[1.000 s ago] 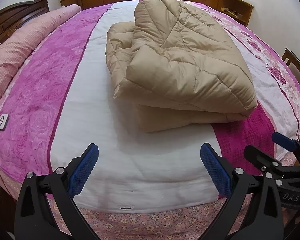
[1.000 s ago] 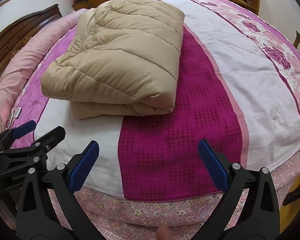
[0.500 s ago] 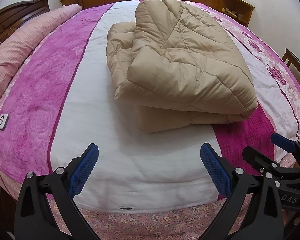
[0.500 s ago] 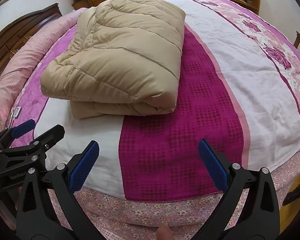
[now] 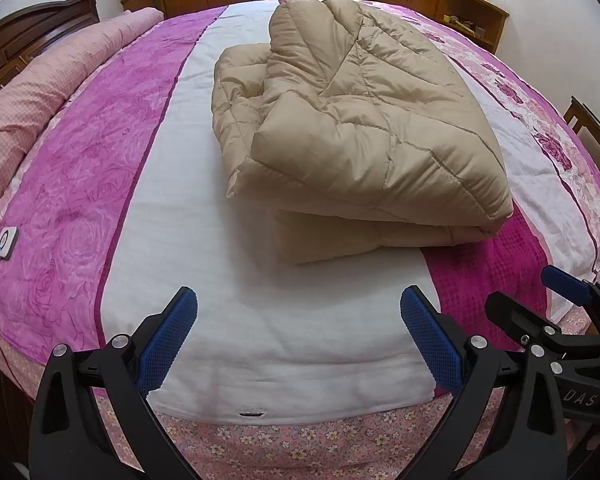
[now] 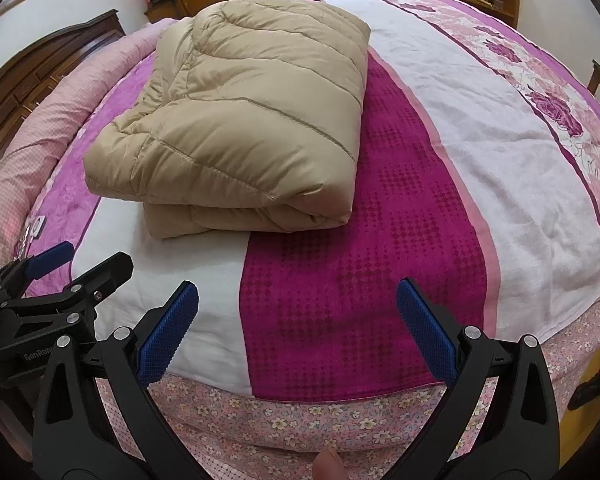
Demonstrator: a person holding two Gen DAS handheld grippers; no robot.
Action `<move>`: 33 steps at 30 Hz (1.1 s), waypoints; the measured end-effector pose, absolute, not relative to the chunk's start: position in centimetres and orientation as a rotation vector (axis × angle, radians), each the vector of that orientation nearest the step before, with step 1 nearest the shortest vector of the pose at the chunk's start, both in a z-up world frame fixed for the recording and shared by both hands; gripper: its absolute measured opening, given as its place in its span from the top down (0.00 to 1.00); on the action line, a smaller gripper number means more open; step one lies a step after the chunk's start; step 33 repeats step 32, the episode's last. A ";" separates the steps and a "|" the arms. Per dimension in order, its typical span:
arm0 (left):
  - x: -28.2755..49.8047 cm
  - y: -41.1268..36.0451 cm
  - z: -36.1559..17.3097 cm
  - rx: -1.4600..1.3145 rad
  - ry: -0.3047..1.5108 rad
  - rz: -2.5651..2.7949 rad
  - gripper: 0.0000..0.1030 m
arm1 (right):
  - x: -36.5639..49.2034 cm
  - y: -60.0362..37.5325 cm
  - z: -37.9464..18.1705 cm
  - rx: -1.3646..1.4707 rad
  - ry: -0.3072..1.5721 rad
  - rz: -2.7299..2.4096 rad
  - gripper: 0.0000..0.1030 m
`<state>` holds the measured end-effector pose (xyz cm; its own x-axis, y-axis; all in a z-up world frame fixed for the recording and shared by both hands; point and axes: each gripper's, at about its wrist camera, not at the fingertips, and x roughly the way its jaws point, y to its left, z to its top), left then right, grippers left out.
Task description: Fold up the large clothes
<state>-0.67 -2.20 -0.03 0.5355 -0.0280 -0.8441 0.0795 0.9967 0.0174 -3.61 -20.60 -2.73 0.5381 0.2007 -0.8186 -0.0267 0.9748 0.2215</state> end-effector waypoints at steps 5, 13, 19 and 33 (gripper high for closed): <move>-0.7 -2.2 0.0 0.062 1.003 -0.062 0.06 | -3.6 -20.6 -2.8 0.194 0.996 0.137 0.04; -0.5 -2.0 -0.2 0.054 1.009 -0.064 0.06 | -3.6 -20.6 -2.9 0.194 0.998 0.135 0.05; -0.5 -1.8 -0.4 0.049 1.014 -0.062 0.06 | -3.6 -20.5 -2.9 0.193 1.000 0.134 0.04; 0.1 0.3 -1.6 0.035 1.045 -0.026 0.05 | -3.0 -21.9 -3.7 0.178 1.028 0.096 0.05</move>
